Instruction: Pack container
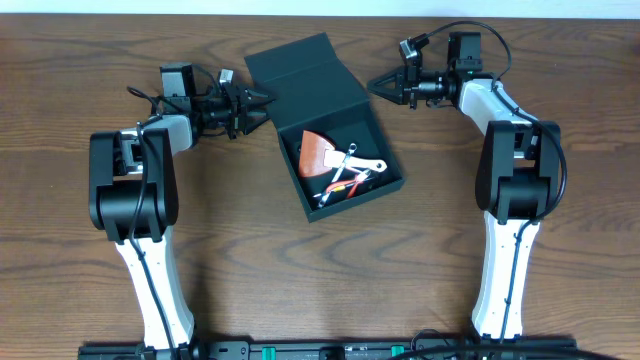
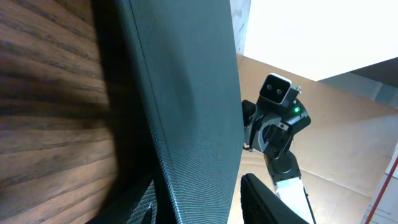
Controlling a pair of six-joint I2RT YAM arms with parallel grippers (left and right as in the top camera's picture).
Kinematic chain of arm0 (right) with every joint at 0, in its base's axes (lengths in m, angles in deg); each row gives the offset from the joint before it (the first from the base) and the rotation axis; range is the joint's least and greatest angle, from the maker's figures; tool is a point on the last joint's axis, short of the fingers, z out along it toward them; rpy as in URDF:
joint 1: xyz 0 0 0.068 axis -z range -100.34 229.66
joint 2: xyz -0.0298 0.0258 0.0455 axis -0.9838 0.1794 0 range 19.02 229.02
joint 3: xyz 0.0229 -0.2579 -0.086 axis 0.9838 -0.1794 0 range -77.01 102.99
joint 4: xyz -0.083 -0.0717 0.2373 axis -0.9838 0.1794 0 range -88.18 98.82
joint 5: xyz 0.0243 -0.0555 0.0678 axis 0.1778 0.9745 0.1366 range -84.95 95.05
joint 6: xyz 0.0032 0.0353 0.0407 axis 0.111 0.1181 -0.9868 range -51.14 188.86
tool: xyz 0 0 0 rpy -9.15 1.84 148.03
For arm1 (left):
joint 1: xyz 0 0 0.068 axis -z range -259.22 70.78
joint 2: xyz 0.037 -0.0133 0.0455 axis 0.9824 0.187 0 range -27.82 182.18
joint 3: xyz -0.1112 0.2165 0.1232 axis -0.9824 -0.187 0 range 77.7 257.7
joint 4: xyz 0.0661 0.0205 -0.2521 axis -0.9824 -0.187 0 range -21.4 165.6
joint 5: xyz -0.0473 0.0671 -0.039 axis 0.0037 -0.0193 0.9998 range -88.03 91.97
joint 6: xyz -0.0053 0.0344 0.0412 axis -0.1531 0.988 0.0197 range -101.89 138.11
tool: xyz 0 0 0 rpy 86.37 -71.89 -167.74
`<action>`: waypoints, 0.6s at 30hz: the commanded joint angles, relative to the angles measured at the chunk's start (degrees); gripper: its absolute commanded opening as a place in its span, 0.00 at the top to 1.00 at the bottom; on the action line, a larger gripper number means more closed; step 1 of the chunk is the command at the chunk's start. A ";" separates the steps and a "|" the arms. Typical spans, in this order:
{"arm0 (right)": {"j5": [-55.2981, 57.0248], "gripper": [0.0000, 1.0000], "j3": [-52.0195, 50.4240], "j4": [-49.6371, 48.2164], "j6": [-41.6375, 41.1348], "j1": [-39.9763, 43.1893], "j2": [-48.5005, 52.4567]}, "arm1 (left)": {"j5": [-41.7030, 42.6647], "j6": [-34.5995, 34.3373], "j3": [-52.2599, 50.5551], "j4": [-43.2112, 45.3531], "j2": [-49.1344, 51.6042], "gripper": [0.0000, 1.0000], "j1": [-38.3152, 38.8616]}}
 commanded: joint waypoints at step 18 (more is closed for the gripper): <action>8.79 0.99 0.33 14.47 3.91 2.38 -1.40 | 1.31 6.60 0.33 2.32 0.28 0.94 1.05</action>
